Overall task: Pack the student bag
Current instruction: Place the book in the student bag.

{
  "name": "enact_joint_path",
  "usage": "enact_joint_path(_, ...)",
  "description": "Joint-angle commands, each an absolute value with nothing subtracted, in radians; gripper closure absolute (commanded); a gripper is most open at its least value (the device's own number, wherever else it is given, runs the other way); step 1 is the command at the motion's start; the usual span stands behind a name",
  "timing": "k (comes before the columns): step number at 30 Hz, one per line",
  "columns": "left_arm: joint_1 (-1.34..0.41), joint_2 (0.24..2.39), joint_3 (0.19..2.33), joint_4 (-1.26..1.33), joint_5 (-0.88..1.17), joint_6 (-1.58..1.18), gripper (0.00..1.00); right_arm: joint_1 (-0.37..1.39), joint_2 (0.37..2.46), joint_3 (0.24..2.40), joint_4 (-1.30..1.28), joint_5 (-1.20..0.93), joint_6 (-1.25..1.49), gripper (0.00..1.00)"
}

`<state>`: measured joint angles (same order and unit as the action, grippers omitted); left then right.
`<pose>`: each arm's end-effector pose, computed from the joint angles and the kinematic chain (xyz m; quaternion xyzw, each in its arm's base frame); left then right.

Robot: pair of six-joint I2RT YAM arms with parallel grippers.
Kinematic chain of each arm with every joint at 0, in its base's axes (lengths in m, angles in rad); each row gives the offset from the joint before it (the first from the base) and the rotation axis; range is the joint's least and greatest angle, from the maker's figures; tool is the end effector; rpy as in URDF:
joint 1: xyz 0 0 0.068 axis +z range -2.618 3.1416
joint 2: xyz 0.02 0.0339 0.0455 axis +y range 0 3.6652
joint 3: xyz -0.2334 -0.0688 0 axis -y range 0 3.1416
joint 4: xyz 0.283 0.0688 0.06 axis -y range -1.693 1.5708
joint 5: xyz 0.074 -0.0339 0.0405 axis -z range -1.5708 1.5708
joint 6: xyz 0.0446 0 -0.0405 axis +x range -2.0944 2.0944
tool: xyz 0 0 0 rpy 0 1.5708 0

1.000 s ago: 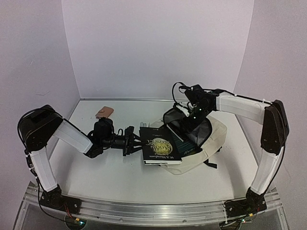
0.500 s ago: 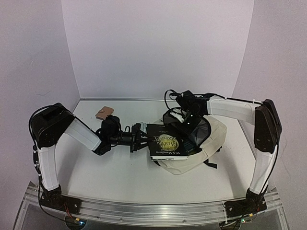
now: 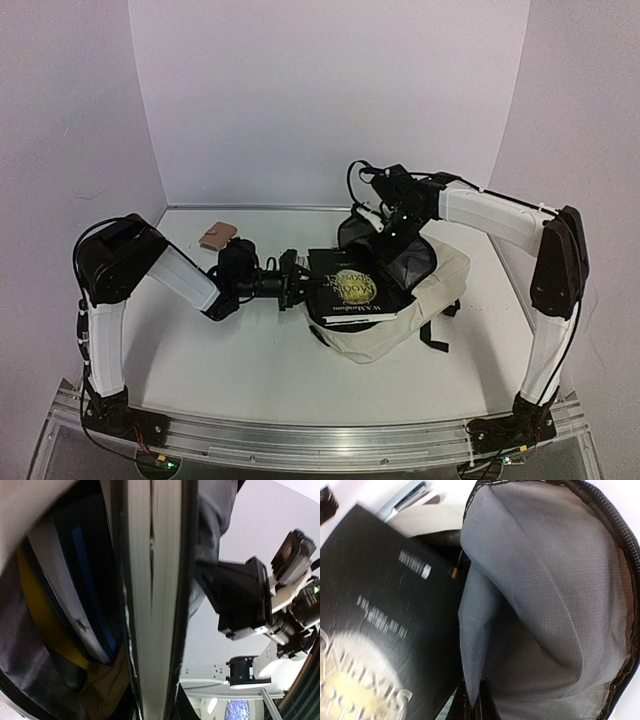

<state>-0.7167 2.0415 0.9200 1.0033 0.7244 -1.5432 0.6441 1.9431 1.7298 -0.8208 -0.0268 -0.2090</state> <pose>0.2893 -0.2913 0.0800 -0.0653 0.7348 -0.6747 0.0254 0.3630 0.2741 0.2277 -0.4021 0.8763 0.0698 0.2561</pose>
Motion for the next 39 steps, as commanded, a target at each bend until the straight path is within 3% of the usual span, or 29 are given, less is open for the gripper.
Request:
enact_joint_path(1,-0.704,1.959,0.958,1.046,0.597,-1.441,1.00,0.655,1.879,1.761,-0.839,-0.151,-0.191,1.00)
enact_joint_path(12,-0.712,2.130,1.230,0.965,0.552,-1.405,1.00,0.656,1.965,1.915,-0.869,-0.364,-0.143,0.97)
enact_joint_path(20,-0.749,2.204,1.350,0.837,0.594,-1.387,1.00,0.653,2.033,2.018,-0.868,-0.357,-0.127,0.98)
enact_joint_path(28,-0.775,2.192,1.485,0.330,0.614,-1.215,1.00,0.616,2.090,2.080,-0.867,-0.405,-0.112,0.97)
enact_joint_path(35,-0.776,1.994,1.387,0.040,0.508,-1.020,0.54,0.604,2.004,1.913,-0.868,-0.389,-0.156,1.00)
enact_joint_path(39,-0.768,1.887,1.456,-0.308,0.338,-0.849,0.39,0.596,1.938,1.788,-0.865,-0.361,-0.193,1.00)
